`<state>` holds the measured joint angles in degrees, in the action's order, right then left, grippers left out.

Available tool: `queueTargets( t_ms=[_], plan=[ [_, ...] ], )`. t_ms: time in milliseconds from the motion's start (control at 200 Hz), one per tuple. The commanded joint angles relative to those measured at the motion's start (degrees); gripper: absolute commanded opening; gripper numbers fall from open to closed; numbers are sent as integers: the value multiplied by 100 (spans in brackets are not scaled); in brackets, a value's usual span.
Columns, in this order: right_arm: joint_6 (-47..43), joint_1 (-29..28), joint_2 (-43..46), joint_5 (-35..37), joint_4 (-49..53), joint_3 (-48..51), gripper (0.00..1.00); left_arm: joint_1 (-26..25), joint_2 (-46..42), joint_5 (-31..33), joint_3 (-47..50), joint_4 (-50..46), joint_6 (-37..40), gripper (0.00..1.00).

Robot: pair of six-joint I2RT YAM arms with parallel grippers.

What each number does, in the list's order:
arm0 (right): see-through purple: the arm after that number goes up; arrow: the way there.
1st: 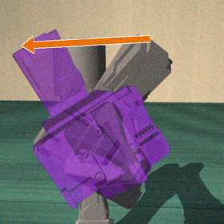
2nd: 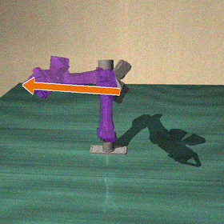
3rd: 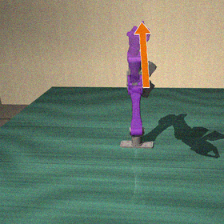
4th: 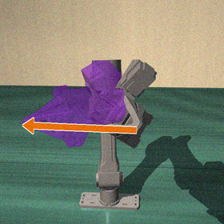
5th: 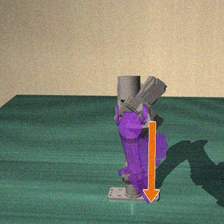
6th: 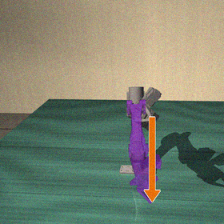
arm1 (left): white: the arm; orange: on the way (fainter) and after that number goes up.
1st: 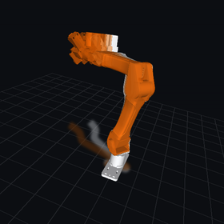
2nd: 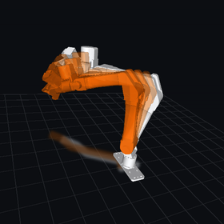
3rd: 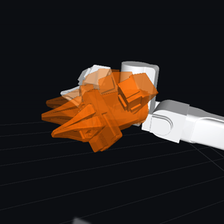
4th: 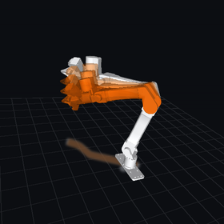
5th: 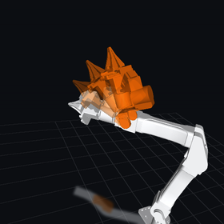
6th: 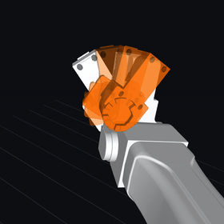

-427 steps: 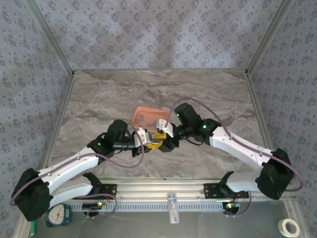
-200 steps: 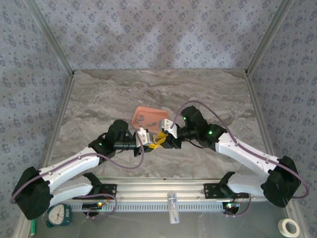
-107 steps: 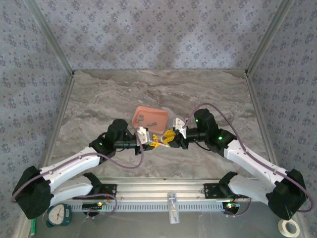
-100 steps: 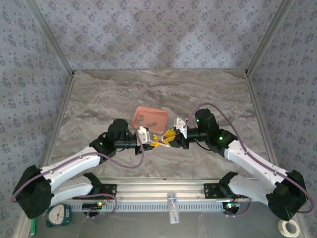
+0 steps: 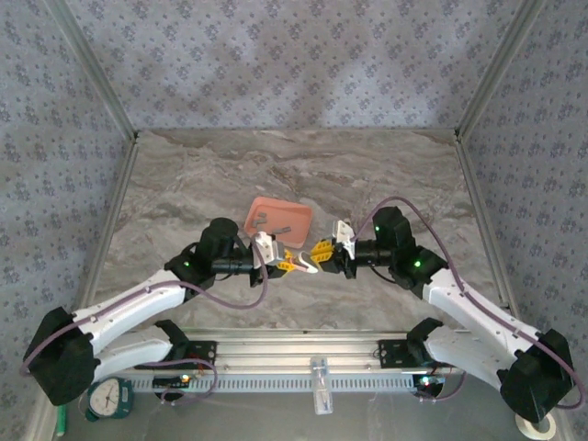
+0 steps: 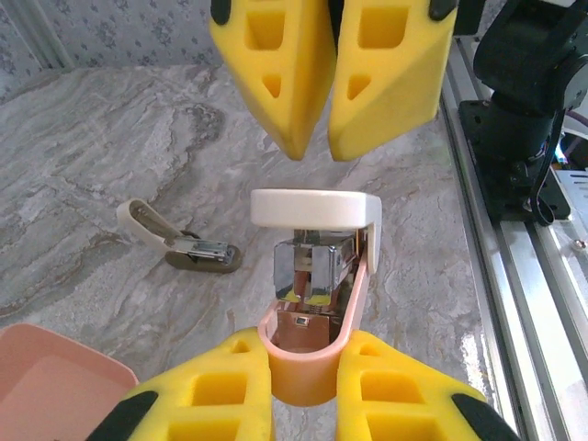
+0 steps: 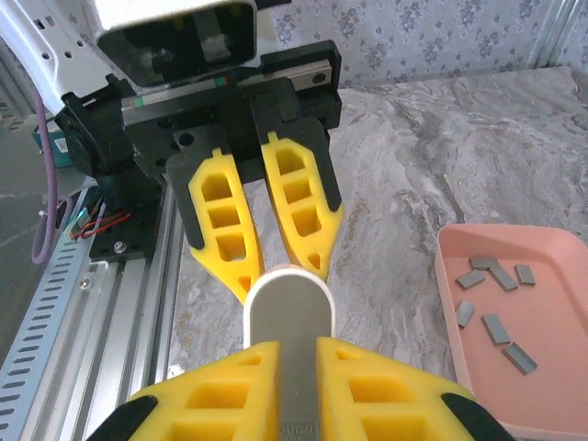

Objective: Load the staples into the stapler

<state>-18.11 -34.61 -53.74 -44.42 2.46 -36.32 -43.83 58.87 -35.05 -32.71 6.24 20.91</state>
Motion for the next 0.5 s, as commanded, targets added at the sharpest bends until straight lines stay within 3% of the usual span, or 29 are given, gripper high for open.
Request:
queueTargets(
  t_ms=[0, 150, 285, 495],
  plan=[
    [189, 72, 134, -138, -413, 174, 18, 12, -281, 8, -8, -70, -56, 4],
    [332, 152, 66, -203, -658, 201, 19, 9, -374, 108, 61, -158, 5, 4],
    [391, 17, -161, -317, -387, -113, 43, 13, -350, 130, 10, -312, 102, 3],
    [141, -462, -428, -67, 38, -446, 54, 15, -267, 150, -33, -360, 210, 3]
  ],
)
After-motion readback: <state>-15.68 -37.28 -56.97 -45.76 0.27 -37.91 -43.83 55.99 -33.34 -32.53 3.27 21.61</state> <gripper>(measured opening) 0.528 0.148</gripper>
